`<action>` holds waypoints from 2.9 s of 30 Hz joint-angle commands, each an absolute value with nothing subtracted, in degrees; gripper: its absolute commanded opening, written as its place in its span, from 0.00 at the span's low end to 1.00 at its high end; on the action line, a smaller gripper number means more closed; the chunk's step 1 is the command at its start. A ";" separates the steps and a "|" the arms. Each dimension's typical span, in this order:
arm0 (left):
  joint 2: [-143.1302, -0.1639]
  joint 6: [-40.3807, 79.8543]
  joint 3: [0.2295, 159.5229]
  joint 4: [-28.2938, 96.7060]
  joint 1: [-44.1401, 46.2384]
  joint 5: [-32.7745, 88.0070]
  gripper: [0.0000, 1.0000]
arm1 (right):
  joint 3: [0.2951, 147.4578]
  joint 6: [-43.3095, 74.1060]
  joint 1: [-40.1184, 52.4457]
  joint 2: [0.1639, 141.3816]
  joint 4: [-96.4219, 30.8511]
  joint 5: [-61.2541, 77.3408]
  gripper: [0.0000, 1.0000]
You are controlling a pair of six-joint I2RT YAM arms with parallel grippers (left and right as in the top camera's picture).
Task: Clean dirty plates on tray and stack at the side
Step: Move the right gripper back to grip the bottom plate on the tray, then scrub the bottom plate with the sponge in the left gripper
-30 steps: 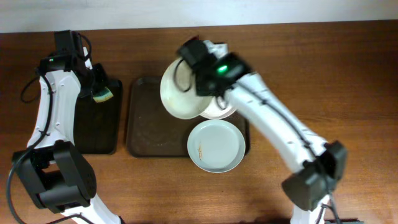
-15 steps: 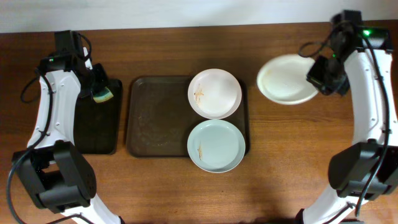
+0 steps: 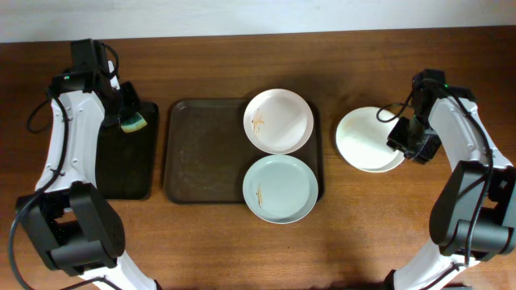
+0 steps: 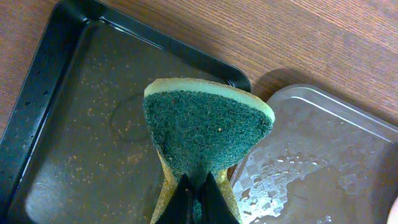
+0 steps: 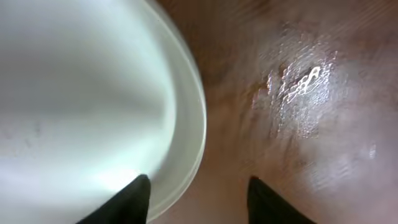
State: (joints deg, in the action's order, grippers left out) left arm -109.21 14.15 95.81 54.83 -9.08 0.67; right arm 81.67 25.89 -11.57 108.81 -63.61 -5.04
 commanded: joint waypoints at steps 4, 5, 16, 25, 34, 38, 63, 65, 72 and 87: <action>-109.08 13.67 96.73 54.63 -8.64 1.80 0.01 | 91.13 16.93 -4.73 102.85 -70.72 16.29 0.57; -109.08 13.67 96.73 54.52 -8.23 2.39 0.01 | 91.07 16.95 -2.63 102.85 -72.03 16.10 0.58; -109.08 13.65 96.73 53.82 -4.64 1.91 0.01 | 69.49 26.70 16.80 103.66 -59.66 15.88 0.46; -109.08 13.65 96.68 53.19 -4.64 1.93 0.01 | 62.61 27.97 19.11 103.68 -50.96 15.44 0.19; -109.08 13.67 96.68 53.17 -4.64 2.17 0.01 | 69.91 24.95 23.16 101.82 -50.28 20.78 0.04; -109.08 13.65 96.68 53.69 -4.64 2.17 0.01 | 75.24 31.79 28.58 101.84 -40.27 19.18 0.04; -109.08 12.75 95.11 59.44 0.21 3.22 0.01 | 75.22 44.03 38.17 109.82 -29.82 2.48 0.32; -109.08 9.72 93.03 59.16 1.87 3.22 0.01 | 75.22 44.47 38.17 111.48 -28.03 2.48 0.32; -109.08 3.66 91.26 59.00 2.15 5.06 0.01 | 75.22 46.00 35.90 115.11 -28.05 5.37 0.14; -109.08 -7.49 70.83 33.63 8.71 10.74 0.01 | 75.22 47.00 35.11 116.75 -27.99 9.54 0.04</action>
State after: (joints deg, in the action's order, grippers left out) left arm -109.19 -2.11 75.26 38.72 6.79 9.43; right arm 74.83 46.76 35.33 115.33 -27.75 9.26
